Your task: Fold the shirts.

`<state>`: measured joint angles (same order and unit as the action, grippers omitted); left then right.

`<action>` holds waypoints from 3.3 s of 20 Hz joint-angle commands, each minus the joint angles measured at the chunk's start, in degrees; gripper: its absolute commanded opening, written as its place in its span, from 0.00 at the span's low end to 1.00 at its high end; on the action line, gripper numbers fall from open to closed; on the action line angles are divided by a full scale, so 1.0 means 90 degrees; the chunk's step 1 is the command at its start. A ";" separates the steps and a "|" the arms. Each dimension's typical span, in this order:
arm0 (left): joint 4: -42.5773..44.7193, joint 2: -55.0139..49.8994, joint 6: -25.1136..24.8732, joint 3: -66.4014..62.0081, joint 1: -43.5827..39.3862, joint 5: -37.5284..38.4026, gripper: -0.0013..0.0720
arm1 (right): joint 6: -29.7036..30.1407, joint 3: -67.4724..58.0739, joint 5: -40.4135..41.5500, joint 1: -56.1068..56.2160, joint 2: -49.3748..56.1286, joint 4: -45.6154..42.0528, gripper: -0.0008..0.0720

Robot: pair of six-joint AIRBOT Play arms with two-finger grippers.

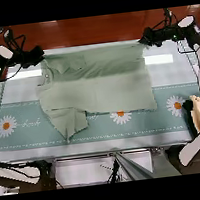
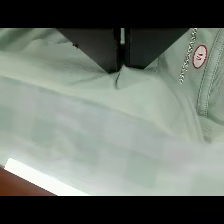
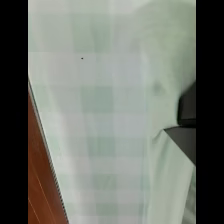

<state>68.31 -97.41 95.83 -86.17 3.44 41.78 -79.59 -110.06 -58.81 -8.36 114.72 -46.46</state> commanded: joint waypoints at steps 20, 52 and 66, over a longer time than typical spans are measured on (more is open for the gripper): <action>-0.0024 -0.1078 -0.1574 -0.0920 0.0192 0.4216 0.05 | -0.0517 -0.0136 -0.2977 0.0396 0.0226 -0.1979 0.04; -0.2579 0.3631 -0.2931 0.6414 0.1627 0.1853 0.98 | 0.1331 0.8155 -0.0559 -0.1758 -0.5734 0.1282 0.86; -0.2722 0.3203 -0.3145 0.6115 0.0780 0.2307 0.05 | 0.0180 0.8595 -0.1528 -0.3026 -0.5727 -0.1496 0.86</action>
<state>44.69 -68.49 67.85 -30.06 10.52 60.93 -75.40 -35.35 -70.26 -37.10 63.16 -53.76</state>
